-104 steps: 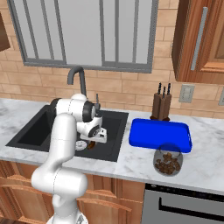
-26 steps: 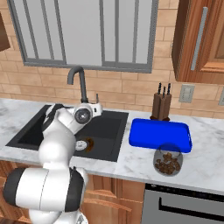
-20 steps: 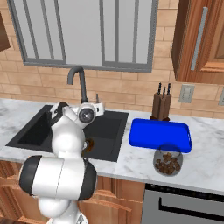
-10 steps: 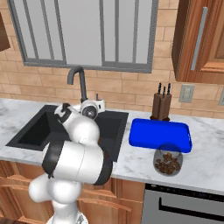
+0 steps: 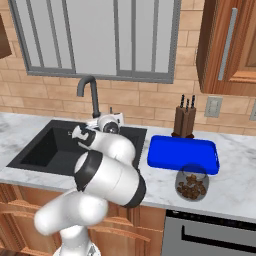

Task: Pick up all produce items and place them in the sink. Turn on the sink faucet to wash them. Then turn the sink off and put them in the tray.

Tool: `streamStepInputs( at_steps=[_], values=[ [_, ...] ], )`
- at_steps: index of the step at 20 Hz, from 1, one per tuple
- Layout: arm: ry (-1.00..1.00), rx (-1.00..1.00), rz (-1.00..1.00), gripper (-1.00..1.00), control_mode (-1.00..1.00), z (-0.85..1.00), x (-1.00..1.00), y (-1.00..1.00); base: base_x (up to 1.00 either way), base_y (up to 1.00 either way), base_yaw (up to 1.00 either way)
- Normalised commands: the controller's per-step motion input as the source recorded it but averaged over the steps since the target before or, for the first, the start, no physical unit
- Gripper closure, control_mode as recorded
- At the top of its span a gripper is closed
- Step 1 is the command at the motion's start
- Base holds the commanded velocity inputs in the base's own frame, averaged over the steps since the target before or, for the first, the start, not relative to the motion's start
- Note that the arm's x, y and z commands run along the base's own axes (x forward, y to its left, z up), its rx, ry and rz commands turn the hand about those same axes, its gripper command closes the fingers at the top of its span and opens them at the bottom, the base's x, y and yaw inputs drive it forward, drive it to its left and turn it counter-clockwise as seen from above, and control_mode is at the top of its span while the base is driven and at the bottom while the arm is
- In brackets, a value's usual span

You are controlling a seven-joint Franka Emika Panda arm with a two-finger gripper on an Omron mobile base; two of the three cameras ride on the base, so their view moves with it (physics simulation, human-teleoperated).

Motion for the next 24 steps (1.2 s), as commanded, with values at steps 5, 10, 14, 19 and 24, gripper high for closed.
streamStepInputs(
  at_steps=[5, 10, 14, 19, 24],
  values=[
    [0.0, 0.0, 0.05, -1.0, -1.0, -0.04, 0.29, -0.01, 0.0, 0.0, 0.0],
    [0.0, 0.0, 0.03, -1.0, -1.0, -0.07, 0.28, 0.0, 0.0, 0.0, 0.0],
    [0.0, 0.0, 0.03, -1.0, -1.0, -0.09, 0.23, 0.0, 0.0, 0.0, 0.0],
    [-0.04, 0.0, 0.05, -1.0, -1.0, -0.12, 0.17, 0.0, 0.0, 0.0, 0.0],
    [-0.06, 0.0, 0.06, -1.0, -1.0, -0.06, 0.19, 0.02, 0.0, 0.0, 0.0]
  ],
)
